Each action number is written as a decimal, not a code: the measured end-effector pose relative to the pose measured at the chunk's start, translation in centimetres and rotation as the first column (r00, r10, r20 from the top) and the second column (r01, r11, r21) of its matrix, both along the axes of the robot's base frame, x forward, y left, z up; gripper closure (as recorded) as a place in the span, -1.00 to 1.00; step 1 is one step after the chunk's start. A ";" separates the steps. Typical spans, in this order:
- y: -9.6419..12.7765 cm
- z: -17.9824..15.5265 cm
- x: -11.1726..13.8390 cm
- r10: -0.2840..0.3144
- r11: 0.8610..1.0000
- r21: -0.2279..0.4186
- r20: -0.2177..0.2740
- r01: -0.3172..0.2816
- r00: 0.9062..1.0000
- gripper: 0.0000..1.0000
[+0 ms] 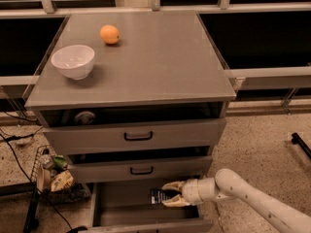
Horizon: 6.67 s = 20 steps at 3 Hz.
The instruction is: Place rxbar blueberry into bottom drawer
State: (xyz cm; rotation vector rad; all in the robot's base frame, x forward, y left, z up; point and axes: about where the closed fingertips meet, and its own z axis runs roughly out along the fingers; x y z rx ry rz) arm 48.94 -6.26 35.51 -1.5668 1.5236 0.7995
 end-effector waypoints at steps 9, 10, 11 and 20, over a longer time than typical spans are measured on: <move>1.8 -19.4 5.1 -0.046 0.995 -0.087 0.065 0.051 0.997 1.00; 2.3 -20.0 5.6 -0.047 0.993 -0.103 0.059 0.053 0.997 1.00; 2.8 -20.9 6.1 -0.051 0.994 -0.093 0.037 0.055 0.998 1.00; 3.4 -24.0 7.1 -0.065 0.993 -0.100 -0.025 0.062 0.998 -1.00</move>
Offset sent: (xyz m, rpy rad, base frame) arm 0.0155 -0.0122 -0.1262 0.0319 -0.0528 -0.0239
